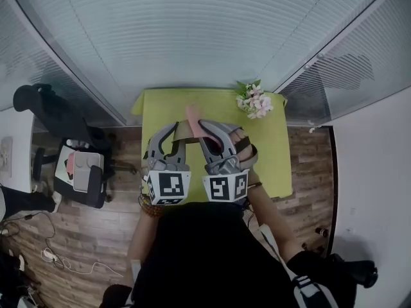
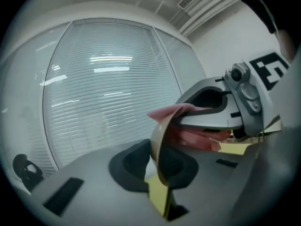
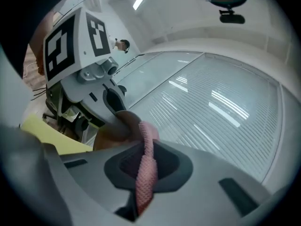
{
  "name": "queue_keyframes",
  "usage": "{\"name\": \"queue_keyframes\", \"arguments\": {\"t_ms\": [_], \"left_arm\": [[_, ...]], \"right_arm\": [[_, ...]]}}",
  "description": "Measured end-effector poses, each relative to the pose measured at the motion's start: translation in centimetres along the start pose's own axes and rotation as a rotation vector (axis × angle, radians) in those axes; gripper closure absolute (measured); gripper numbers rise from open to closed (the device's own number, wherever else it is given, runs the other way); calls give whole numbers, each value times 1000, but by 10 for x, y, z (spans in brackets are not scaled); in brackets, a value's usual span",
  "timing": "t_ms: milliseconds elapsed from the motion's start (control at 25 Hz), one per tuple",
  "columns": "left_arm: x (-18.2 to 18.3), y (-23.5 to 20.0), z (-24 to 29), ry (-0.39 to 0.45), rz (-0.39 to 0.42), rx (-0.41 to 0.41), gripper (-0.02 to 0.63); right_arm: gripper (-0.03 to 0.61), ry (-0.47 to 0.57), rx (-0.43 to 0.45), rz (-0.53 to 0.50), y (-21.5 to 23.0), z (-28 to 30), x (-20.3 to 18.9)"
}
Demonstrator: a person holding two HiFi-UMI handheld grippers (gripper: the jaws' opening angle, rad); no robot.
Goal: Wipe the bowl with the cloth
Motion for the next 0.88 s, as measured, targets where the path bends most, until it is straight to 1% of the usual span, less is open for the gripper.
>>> {"name": "queue_keyframes", "arguments": {"t_ms": [40,120,200,280,320,400,480,600,640,680,720,760,800,880], "left_arm": [[1,0,-1,4,-22,1,584],[5,-6,-3,27,-158,-13,591],[9,-12,-7,61,-283,-12,591],[12,-17,-10,97,-398,0,582],[14,-20,-12,117,-434,16,580],[18,-25,-18,162,-460,62,580],[21,-30,-24,203,-512,87,578],[22,-36,-31,254,-609,85,573],[20,-37,-30,255,-621,76,569],[17,-35,-27,246,-610,60,565],[13,-33,-24,230,-567,41,560],[12,-29,-21,217,-482,27,560],[13,-25,-19,213,-355,28,560],[20,-20,-19,195,-62,63,556]], "right_arm": [[565,2,-3,-10,1,0,2],[565,21,-10,5,2,-1,5],[563,55,-26,50,6,-3,8],[563,89,-38,121,11,-5,10],[563,104,-42,163,14,-6,11],[563,136,-46,247,19,-6,14],[563,159,-42,324,21,-7,16],[563,183,-15,448,21,-8,15],[563,183,-5,479,21,-7,13],[563,172,2,487,21,-6,10],[563,152,1,463,20,-5,8],[565,130,-9,407,19,-3,6],[565,113,-25,328,18,-2,5],[565,88,-46,149,12,-2,10]]}}
Point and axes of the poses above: the fingertips, and each gripper's own axes: z forward along the fingers, y to its right, x out of its top, the point moved 4 cm from there along -z, backward along the fingers, and after that the axes turned 7 degrees about x, right-handed, at the moved point
